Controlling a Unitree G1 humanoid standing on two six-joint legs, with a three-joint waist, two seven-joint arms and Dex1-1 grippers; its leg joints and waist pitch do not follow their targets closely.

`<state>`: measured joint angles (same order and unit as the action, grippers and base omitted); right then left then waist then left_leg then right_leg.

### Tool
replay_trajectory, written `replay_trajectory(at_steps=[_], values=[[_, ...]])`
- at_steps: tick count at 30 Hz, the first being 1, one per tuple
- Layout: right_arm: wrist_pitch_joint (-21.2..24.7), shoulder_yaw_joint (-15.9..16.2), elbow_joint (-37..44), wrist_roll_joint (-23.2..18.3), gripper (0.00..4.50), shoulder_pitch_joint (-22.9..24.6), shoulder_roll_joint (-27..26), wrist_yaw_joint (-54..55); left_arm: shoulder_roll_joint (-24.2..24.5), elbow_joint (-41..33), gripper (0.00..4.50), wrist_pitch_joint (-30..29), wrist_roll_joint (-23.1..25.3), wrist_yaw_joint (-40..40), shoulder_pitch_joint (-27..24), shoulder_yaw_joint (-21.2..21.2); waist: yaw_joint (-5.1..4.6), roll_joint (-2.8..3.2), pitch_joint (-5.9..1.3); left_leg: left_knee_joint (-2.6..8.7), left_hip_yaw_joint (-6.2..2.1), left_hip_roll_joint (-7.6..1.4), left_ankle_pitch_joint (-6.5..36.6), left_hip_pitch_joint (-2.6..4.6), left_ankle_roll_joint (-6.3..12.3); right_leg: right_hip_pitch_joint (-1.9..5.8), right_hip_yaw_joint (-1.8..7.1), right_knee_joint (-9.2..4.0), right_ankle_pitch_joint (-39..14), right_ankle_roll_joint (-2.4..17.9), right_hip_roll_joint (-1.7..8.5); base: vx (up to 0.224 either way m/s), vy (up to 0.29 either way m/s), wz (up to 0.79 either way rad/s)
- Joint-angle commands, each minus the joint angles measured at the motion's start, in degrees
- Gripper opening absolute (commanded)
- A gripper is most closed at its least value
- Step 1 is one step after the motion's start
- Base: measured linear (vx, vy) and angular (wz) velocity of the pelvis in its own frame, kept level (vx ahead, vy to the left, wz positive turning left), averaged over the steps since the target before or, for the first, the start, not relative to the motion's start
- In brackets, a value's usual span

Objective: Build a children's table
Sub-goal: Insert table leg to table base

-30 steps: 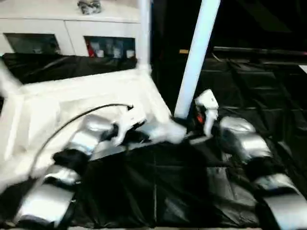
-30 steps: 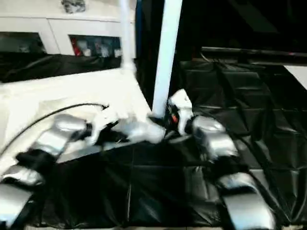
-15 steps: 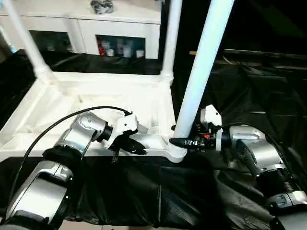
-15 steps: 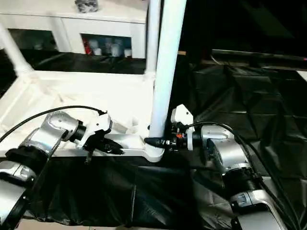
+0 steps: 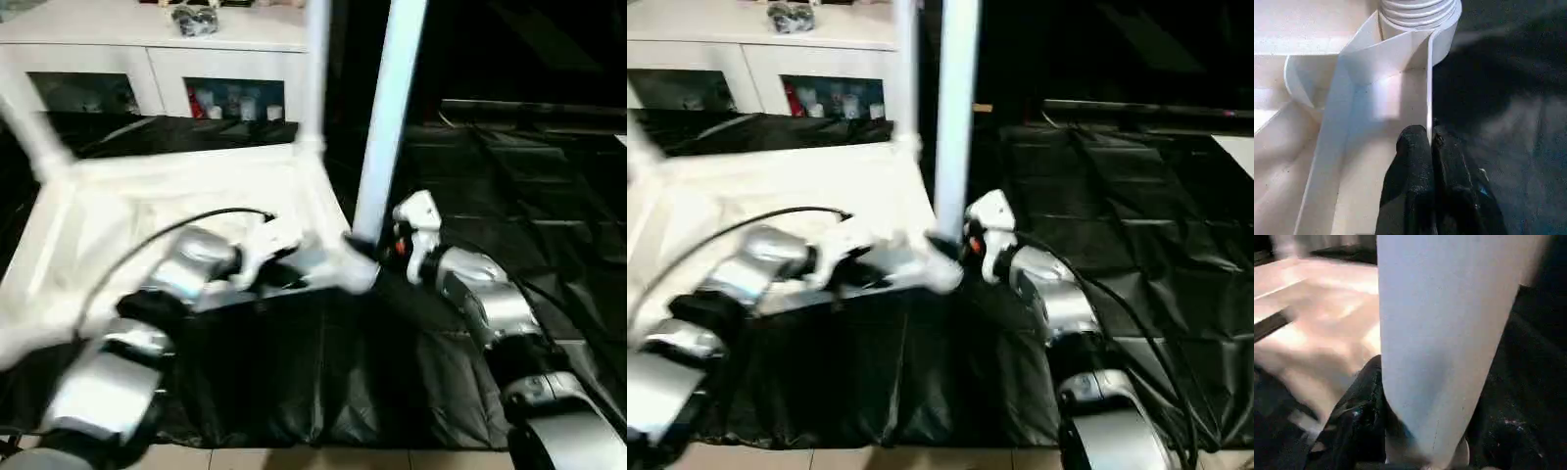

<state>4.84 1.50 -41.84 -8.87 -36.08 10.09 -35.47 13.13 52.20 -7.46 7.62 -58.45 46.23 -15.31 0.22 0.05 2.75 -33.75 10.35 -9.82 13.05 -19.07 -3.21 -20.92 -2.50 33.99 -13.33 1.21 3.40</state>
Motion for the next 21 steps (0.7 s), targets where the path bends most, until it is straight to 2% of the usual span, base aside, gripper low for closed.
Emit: replay_trajectory(at_steps=[1, 3, 6, 11, 13, 14, 15, 16, 18, 19, 20, 21], values=[[5.1, 3.0, -7.7, 2.5, 1.86, 2.7, -2.4, 1.9, -4.5, -2.8, 0.00, -1.8, -0.3, 2.1, 0.0, -1.0, -0.13, 0.47, -1.75, 5.49, -1.95, -4.12, 19.0, 0.34, -0.84, 0.24, 3.30, -5.36, -19.6, 13.0, 5.69, 0.000, 0.000, 0.00], [4.4, 3.2, -8.6, 2.9, 1.86, 2.3, -2.9, 2.2, -5.2, -2.8, 0.00, -2.1, 0.2, 3.1, -0.2, -1.3, -0.06, 0.39, -1.94, 5.38, -1.75, -4.04, 16.5, -0.03, 0.18, 0.67, 3.39, -5.18, -16.3, 13.5, 5.75, 0.000, 0.000, 0.00], [3.8, 3.5, -9.1, 3.6, 1.86, 1.8, -3.5, 2.9, -5.5, -2.4, 0.00, -1.7, 0.5, 3.7, -0.3, -1.6, -0.01, 0.34, -2.09, 5.29, -1.65, -4.04, 14.7, -0.10, 1.02, 0.83, 3.36, -4.93, -13.7, 13.9, 5.68, 0.000, 0.000, 0.00], [3.5, 3.4, -9.7, 3.9, 1.86, 1.3, -3.8, 4.0, -5.2, -2.2, 0.00, -1.7, 0.5, 4.0, -0.1, -1.6, -0.04, 0.25, -2.17, 5.27, -1.66, -4.00, 13.9, -0.32, 1.54, 1.10, 3.29, -4.88, -13.8, 13.9, 5.78, 0.000, 0.000, 0.00], [2.3, 2.9, -10.5, 3.8, 1.86, 1.0, -4.2, 4.1, -5.0, -2.3, 0.00, -2.1, 0.7, 4.5, 0.0, -1.5, -0.04, 0.27, -2.18, 5.29, -1.66, -4.05, 14.6, -0.17, 1.48, 0.90, 3.28, -5.05, -15.4, 13.6, 5.78, 0.000, 0.000, 0.00], [1.9, 2.4, -10.7, 3.5, 2.21, 0.8, -4.4, 4.2, -4.8, -2.5, 0.00, -2.3, 0.9, 4.8, -0.1, -1.5, -0.09, 0.28, -2.12, 5.41, -1.70, -4.10, 15.1, -0.19, 1.34, 0.87, 3.25, -5.12, -16.2, 13.3, 5.73, 0.000, 0.000, 0.00], [1.8, 2.3, -10.8, 3.4, 2.21, 0.8, -4.5, 4.1, -4.8, -2.6, 0.00, -2.4, 0.9, 4.8, -0.1, -1.4, -0.10, 0.31, -2.11, 5.43, -1.71, -4.11, 15.5, -0.13, 1.26, 0.78, 3.24, -5.17, -16.7, 13.2, 5.72, 0.000, 0.000, 0.00], [1.2, 2.2, -10.8, 3.4, 2.56, 0.8, -4.5, 4.1, -4.7, -2.7, 0.00, -2.5, 1.0, 5.0, -0.1, -1.4, -0.13, 0.31, -2.10, 5.46, -1.75, -4.12, 16.2, -0.12, 1.08, 0.74, 3.27, -5.26, -17.6, 12.9, 5.75, 0.000, 0.000, 0.00], [0.0, 1.4, -10.3, 2.9, 2.58, 0.9, -4.6, 3.6, -4.5, -2.7, 0.00, -2.3, 1.2, 5.3, -0.1, -1.2, 0.00, 0.41, -2.26, 5.36, -1.66, -4.22, 16.7, 0.15, 0.74, 0.44, 3.43, -5.49, -17.8, 12.9, 5.96, 0.000, 0.000, 0.00], [-0.1, 1.1, -10.2, 2.7, 2.58, 0.9, -4.6, 3.4, -4.5, -2.6, 0.00, -2.2, 1.2, 5.4, -0.1, -1.2, -0.06, 0.26, -2.15, 5.39, -1.63, -4.14, 16.7, 0.17, 0.77, 0.37, 3.39, -5.37, -17.3, 13.0, 5.70, 0.000, 0.000, 0.00], [-0.2, 0.9, -10.1, 2.6, 2.65, 1.0, -4.7, 3.4, -4.5, -2.6, 0.00, -2.1, 1.2, 5.4, -0.1, -1.2, -0.09, 0.23, -2.25, 5.46, -1.66, -4.16, 15.4, -0.15, 1.12, 0.74, 3.34, -5.05, -15.3, 13.4, 5.63, 0.000, 0.000, 0.00], [-0.3, 0.8, -9.9, 2.5, 2.83, 1.1, -4.6, 2.9, -4.4, -2.5, 0.00, -2.0, 1.2, 5.4, -0.1, -1.2, -0.05, 0.27, -2.18, 5.46, -1.62, -4.13, 15.0, -0.22, 1.31, 0.75, 3.31, -5.05, -14.9, 13.5, 5.65, 0.000, 0.000, 0.00]])
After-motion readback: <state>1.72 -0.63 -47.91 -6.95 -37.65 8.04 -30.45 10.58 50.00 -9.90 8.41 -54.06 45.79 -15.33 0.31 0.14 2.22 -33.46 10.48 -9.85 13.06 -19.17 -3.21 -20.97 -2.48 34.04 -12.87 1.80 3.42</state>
